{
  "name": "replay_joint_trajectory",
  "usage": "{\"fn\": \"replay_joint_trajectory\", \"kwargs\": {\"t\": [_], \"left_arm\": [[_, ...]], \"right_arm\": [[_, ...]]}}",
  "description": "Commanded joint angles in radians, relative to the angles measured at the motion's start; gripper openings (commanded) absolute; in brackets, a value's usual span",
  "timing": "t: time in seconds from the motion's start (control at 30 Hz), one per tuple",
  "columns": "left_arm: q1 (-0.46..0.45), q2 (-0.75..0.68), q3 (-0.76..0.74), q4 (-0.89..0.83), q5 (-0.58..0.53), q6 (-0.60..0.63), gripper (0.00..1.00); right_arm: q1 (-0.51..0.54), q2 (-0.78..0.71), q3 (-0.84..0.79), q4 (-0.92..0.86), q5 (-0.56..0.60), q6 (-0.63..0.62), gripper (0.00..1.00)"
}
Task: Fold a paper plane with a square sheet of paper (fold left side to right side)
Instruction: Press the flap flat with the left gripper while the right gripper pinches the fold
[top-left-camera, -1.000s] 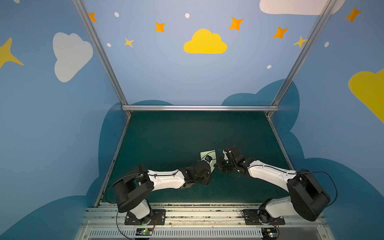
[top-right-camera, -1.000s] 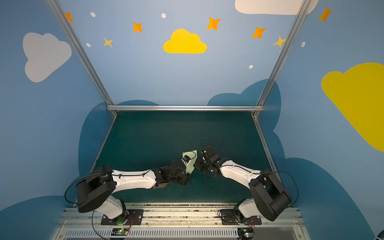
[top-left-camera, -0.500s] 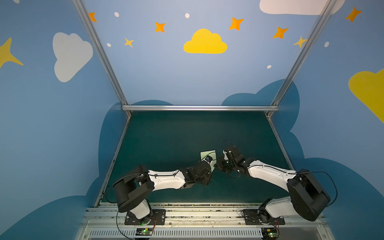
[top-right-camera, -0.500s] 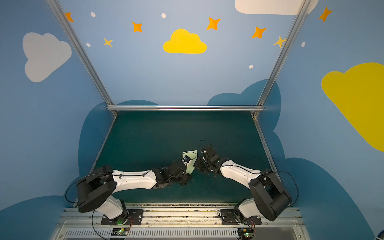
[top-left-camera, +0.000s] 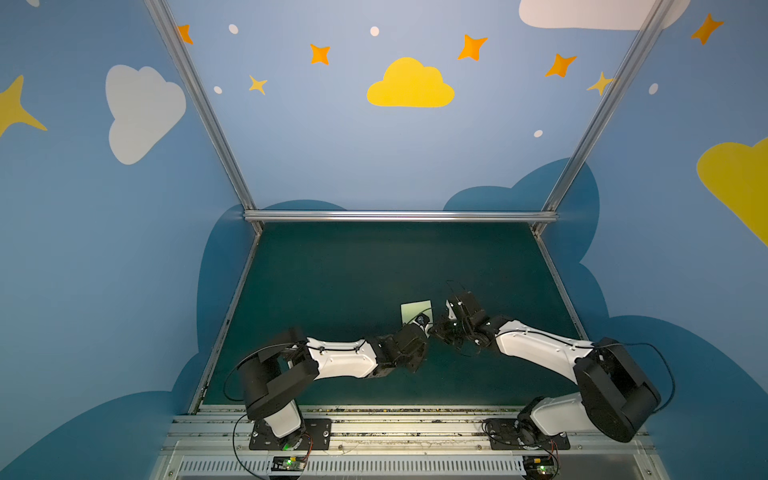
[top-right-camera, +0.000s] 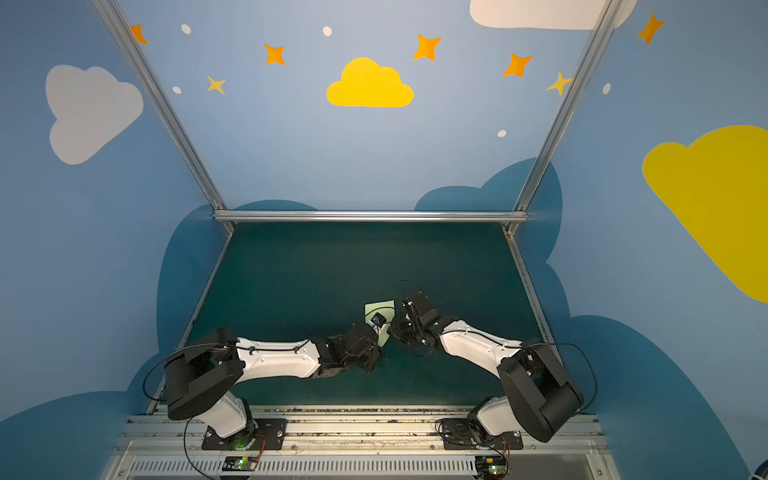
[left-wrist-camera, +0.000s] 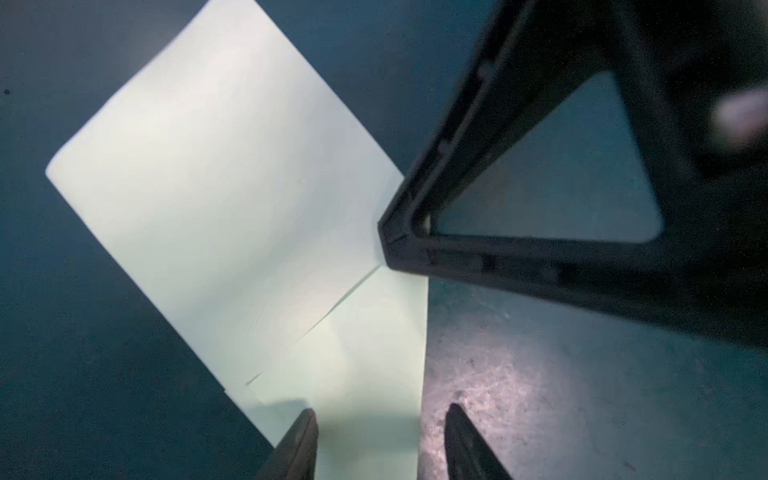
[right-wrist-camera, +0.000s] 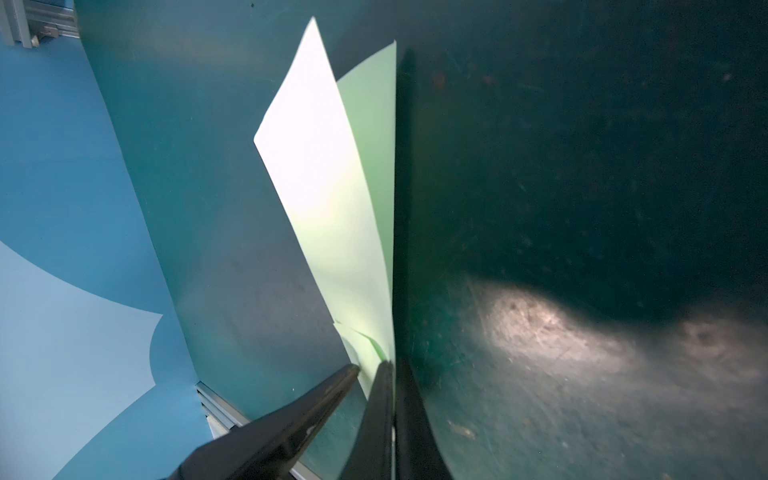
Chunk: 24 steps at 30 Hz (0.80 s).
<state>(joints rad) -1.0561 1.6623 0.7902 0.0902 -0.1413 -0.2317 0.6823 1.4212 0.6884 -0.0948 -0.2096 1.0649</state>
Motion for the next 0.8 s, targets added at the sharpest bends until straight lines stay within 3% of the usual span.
{"fn": "replay_joint_trajectory", "kwargs": {"t": [0.0, 0.33, 0.57, 0.77], "left_arm": [[-0.002, 0.023, 0.027, 0.008, -0.021, 0.019, 0.47], [-0.002, 0.04, 0.017, 0.011, -0.041, 0.021, 0.34], [-0.002, 0.038, -0.002, 0.013, -0.057, 0.014, 0.36], [-0.003, 0.04, -0.007, 0.014, -0.049, 0.02, 0.25]], "right_arm": [[0.002, -0.005, 0.019, -0.013, -0.002, 0.006, 0.0], [0.002, -0.01, 0.022, -0.014, -0.003, 0.007, 0.0], [0.0, -0.012, 0.023, -0.014, -0.003, 0.009, 0.0], [0.0, -0.015, 0.023, -0.016, -0.002, 0.012, 0.0]]}}
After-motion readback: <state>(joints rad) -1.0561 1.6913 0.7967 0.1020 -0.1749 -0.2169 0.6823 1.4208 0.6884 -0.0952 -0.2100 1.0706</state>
